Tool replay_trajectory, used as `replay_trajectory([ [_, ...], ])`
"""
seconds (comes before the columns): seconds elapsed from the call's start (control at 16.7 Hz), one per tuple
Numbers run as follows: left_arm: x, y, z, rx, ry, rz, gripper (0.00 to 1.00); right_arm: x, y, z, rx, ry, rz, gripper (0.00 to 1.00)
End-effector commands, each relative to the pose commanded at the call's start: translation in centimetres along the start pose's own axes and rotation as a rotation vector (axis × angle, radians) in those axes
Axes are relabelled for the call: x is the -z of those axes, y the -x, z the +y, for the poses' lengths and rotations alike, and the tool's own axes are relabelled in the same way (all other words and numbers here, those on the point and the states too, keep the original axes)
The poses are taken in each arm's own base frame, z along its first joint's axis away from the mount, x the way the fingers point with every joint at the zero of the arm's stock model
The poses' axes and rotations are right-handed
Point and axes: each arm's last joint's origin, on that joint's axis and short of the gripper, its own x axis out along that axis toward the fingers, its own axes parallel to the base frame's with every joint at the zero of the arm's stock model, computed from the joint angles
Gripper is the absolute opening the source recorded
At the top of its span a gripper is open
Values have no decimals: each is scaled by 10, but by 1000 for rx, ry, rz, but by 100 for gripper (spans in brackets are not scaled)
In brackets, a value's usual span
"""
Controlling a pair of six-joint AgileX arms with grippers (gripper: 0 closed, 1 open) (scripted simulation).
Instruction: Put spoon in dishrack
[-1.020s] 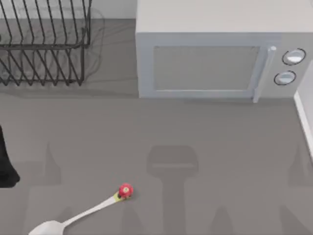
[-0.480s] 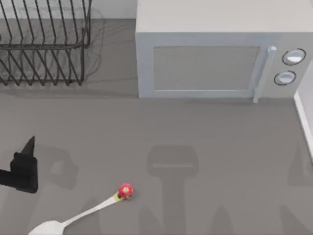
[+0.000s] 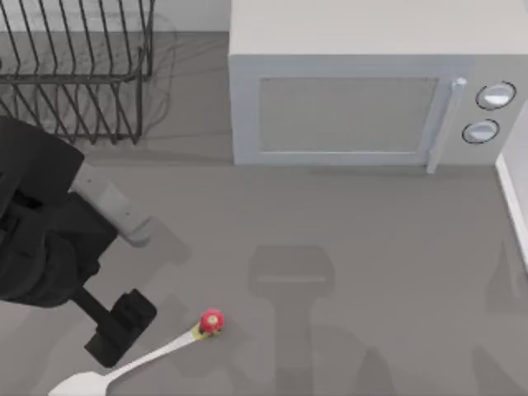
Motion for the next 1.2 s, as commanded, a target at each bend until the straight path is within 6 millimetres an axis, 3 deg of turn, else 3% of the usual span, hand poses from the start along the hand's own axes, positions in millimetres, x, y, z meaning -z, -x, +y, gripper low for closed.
replay_trajectory([
  [0.24,-37,-21,-17,117,-180,235,100,0,0,0,0,0,0,100],
  [0.48,-57,-35,-29,171,-279,354,100,0,0,0,0,0,0,100],
  [0.9,-57,-41,-30,176,-286,366,100,0,0,0,0,0,0,100],
  [1.2,-44,-87,-36,175,-289,361,100,0,0,0,0,0,0,100],
])
